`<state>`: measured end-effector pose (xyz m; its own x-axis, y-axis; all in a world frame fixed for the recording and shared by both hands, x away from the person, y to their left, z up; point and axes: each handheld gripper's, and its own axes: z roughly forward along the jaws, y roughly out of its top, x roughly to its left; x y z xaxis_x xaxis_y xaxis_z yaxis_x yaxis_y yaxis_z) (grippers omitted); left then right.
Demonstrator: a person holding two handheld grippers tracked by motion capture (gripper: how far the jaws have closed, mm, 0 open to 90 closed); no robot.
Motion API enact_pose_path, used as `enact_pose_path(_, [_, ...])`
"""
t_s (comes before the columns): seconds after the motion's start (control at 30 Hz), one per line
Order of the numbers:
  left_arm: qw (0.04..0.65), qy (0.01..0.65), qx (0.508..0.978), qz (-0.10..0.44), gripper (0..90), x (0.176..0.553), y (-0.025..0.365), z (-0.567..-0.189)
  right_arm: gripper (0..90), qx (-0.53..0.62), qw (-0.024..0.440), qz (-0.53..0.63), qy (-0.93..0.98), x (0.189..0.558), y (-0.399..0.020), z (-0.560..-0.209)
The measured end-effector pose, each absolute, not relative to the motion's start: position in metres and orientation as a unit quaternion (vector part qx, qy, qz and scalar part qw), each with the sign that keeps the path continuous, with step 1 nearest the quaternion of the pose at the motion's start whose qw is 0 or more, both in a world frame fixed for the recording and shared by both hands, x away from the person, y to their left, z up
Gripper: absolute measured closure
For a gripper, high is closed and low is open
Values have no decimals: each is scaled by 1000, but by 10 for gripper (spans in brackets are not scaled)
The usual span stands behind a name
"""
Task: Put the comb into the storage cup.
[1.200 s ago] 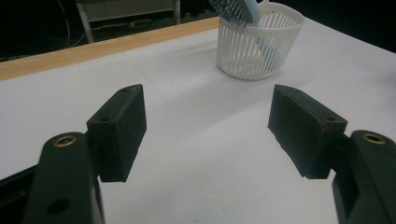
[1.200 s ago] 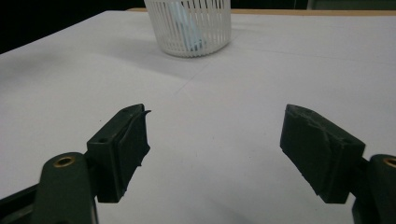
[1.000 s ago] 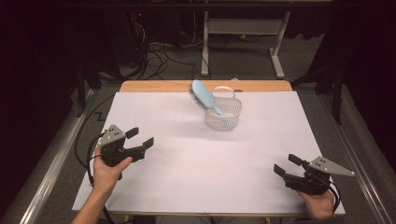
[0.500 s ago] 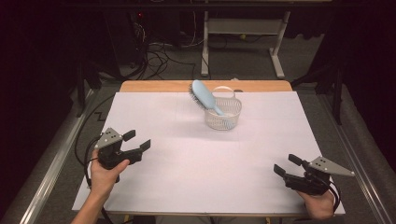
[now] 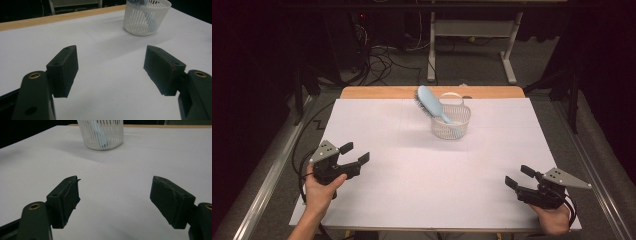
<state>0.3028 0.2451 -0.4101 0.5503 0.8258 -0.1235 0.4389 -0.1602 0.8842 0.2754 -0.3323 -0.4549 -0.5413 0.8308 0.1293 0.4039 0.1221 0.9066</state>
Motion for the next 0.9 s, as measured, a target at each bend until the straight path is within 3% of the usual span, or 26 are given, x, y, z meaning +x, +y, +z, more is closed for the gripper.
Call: enact_pose_path(0.9, [481, 446, 731, 189, 297, 299, 252, -420, 237, 429, 211, 505, 718, 275, -333, -455])
